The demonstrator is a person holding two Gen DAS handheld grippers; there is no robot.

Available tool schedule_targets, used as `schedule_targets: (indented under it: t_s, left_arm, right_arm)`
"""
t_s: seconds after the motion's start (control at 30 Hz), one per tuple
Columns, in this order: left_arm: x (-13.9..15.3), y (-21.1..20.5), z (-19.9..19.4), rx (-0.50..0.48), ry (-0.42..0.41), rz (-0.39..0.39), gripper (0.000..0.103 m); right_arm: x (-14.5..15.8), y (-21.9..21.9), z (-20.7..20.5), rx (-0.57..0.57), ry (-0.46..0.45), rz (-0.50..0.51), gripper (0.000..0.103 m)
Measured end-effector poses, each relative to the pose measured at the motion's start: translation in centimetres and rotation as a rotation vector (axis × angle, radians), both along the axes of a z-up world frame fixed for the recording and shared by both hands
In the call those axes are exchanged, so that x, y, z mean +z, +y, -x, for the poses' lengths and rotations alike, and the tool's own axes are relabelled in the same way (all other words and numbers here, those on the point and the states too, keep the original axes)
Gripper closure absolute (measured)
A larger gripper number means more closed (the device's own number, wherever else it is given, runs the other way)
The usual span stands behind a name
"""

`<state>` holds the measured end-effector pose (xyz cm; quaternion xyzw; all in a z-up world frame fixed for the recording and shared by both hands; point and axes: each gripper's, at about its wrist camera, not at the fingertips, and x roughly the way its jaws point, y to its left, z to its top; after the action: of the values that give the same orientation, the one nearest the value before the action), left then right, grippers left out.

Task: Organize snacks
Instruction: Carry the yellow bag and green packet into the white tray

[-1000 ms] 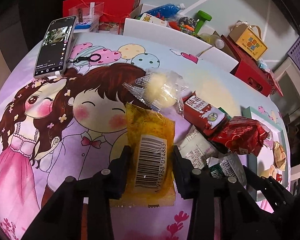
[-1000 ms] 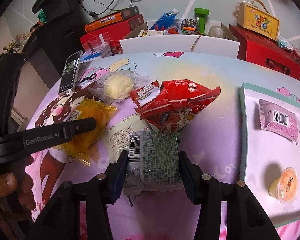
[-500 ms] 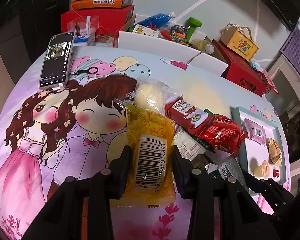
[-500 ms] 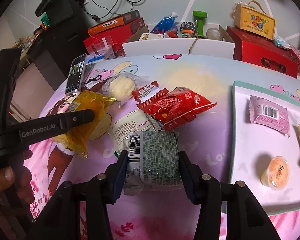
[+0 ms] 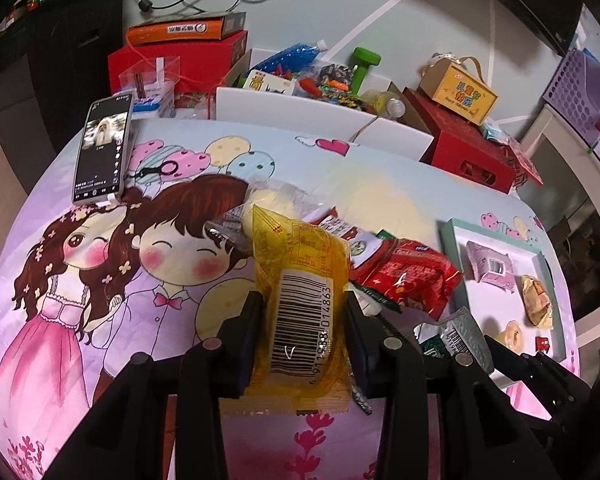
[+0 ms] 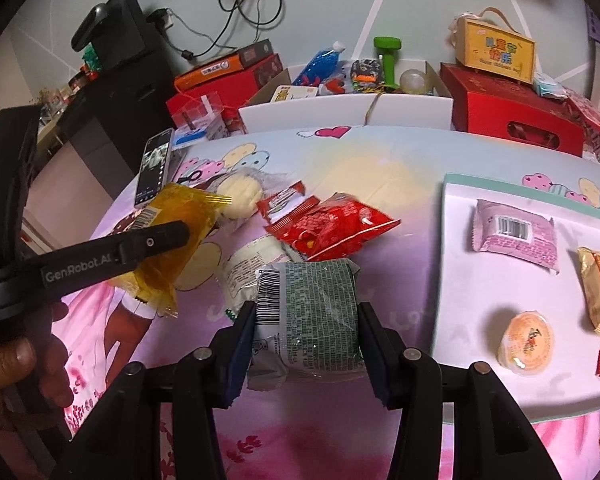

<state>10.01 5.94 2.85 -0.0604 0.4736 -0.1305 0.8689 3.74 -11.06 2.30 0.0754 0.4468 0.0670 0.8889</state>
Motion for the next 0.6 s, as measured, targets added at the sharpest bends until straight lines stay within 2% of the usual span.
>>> schedule_targets:
  t_s: [0.37,0.6]
  left_arm:
    - [1.5,-2.3,0.2,-0.049,-0.042,0.013,0.062]
    - [2.2,-5.3,0.3,-0.112,-0.059,0.021,0.062]
  right_arm:
    - [1.3,-3.8,0.6,-0.088,-0.033,-0.014,0.05]
    - [2.1,-9.3,1.2,-0.227,-0.043,-0.016,0.05]
